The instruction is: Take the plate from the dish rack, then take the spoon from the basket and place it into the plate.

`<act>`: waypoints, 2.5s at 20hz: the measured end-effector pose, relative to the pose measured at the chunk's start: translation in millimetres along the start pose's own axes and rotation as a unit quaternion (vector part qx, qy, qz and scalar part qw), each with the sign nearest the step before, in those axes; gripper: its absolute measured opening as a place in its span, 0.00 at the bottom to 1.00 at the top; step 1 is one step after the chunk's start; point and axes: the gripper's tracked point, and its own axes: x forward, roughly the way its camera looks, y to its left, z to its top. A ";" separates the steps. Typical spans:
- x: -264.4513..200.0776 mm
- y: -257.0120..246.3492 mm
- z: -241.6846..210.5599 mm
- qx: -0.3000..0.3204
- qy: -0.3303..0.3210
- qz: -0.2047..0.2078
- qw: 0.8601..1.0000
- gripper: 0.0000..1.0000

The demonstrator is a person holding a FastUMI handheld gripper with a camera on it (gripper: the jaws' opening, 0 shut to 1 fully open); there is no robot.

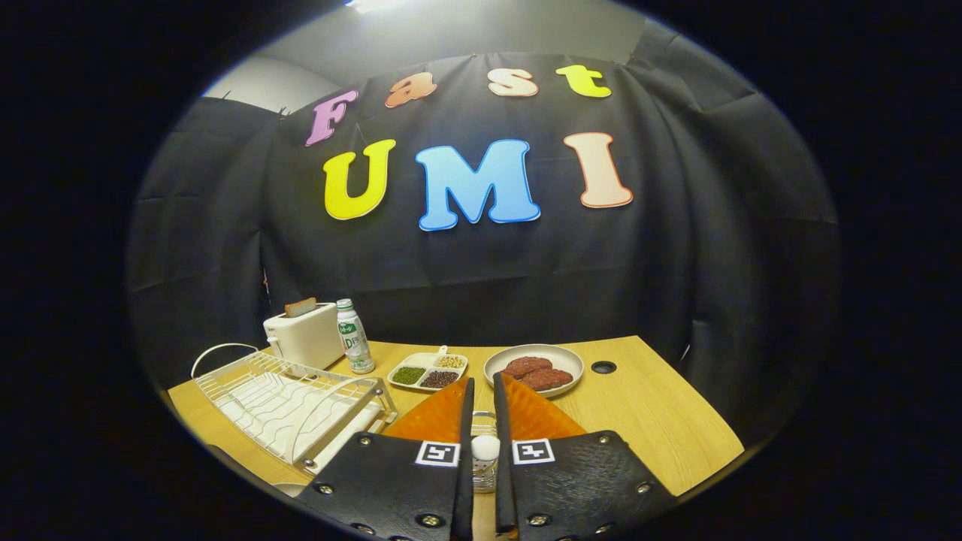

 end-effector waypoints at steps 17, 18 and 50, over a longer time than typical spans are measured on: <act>-98.0 18.2 62.8 -0.021 0.044 -0.012 0.999 0.11; -99.6 24.5 61.3 -0.014 0.049 -0.008 0.999 0.11; -98.3 184.8 -93.1 -0.086 0.244 0.185 0.948 0.11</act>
